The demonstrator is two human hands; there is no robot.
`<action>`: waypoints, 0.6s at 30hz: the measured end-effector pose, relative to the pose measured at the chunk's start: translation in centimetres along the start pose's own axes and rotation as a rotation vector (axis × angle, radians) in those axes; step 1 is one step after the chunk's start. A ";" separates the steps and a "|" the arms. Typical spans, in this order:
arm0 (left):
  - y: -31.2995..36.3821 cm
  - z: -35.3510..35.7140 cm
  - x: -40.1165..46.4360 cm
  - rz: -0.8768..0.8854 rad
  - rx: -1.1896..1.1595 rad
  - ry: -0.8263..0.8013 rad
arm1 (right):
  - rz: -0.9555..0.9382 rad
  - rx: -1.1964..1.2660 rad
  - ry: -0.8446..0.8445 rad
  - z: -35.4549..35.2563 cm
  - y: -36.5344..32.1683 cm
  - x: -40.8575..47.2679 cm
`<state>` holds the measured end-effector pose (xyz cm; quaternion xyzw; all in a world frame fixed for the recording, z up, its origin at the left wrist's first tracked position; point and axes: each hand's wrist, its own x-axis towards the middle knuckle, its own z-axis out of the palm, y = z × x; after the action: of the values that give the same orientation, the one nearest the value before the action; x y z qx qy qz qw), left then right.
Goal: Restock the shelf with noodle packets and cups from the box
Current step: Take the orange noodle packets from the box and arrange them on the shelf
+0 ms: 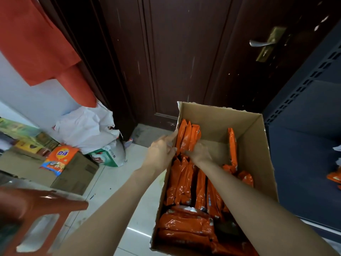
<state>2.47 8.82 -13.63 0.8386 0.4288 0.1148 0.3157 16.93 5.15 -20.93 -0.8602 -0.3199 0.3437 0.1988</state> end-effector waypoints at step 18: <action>0.0 0.2 0.0 0.012 -0.010 -0.023 | 0.116 -0.038 0.068 -1.5 0.2 0.6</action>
<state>2.57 8.75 -13.77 0.8409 0.4195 0.1092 0.3239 18.45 5.20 -20.30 -0.8920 -0.2691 0.3192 0.1730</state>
